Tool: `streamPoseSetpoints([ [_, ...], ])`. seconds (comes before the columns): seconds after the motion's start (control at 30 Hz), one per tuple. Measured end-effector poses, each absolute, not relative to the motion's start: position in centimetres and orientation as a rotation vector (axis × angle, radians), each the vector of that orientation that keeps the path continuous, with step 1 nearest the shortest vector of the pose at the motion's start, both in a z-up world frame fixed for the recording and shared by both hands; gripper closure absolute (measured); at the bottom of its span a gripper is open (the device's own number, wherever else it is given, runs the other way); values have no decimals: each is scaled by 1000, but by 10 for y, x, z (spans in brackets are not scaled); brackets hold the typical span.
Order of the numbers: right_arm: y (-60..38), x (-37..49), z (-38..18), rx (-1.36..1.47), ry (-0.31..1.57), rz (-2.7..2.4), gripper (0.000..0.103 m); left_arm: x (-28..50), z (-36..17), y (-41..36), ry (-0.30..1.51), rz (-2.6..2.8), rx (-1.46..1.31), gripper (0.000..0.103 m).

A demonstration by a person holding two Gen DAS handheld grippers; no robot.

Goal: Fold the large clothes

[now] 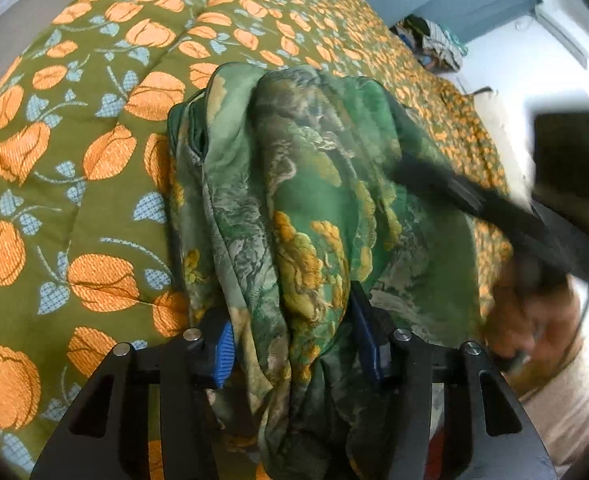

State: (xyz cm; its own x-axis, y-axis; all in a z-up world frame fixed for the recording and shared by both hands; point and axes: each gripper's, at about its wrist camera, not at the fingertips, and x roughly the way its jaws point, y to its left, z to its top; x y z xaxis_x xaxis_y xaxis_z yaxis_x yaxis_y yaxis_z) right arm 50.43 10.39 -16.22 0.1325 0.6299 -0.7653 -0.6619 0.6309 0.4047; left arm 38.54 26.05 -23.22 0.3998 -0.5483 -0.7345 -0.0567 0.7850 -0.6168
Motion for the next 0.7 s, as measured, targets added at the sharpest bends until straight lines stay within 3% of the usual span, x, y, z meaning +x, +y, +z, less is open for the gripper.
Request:
streamPoseSetpoints([
  [0.3,-46,381,-151,-164,1001,850,71,382,-237,264,1132,-342,-610,50],
  [0.57,-21,381,-214,-217,1065,696,71,386,-243,253,1131,-318,-567,50],
  [0.7,-14,382,-213,-221,1031,657,71,386,-239,250,1131,-295,-565,49],
])
